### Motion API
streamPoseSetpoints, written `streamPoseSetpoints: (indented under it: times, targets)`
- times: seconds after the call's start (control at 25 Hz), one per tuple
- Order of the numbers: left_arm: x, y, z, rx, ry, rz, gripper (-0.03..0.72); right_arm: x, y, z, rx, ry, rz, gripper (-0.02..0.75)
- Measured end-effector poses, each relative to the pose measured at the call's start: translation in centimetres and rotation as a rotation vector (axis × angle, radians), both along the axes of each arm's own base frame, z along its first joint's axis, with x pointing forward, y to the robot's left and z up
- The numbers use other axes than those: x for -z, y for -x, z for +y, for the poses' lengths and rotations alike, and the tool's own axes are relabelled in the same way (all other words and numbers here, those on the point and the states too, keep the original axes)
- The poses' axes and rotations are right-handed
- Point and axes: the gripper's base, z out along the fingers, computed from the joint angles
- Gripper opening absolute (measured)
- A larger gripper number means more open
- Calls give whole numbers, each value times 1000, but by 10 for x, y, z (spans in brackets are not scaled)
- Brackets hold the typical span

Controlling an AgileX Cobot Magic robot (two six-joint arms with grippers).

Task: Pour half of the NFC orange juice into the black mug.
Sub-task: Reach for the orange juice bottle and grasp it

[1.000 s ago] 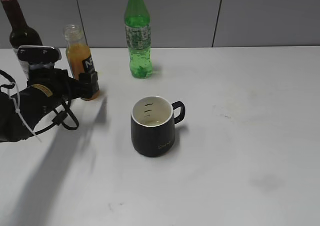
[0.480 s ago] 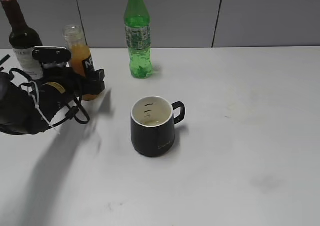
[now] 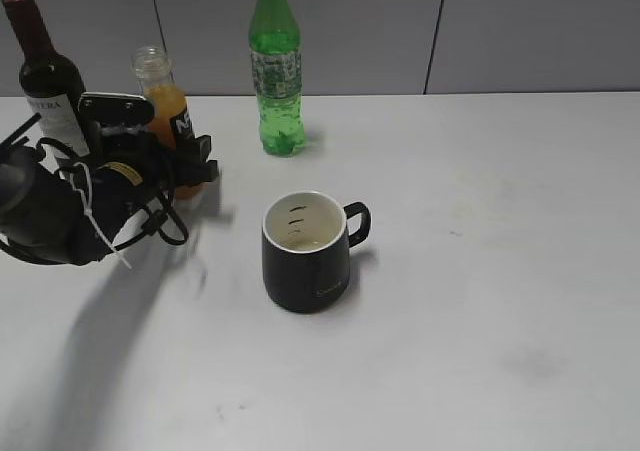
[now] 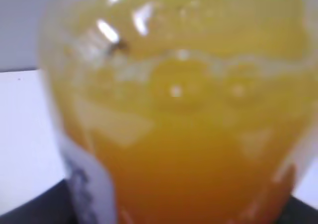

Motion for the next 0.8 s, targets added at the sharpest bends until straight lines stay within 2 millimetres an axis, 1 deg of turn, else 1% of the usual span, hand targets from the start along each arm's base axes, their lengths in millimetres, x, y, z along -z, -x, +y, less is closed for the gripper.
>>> streamPoseSetpoints:
  times: [0.4,0.8]
  targets:
    - [0,0,-2,22,-10,-9,469,0,0,0,0,0,0,585]
    - [-1,19,3,47,-25,-17,469,0,0,0,0,0,0,585]
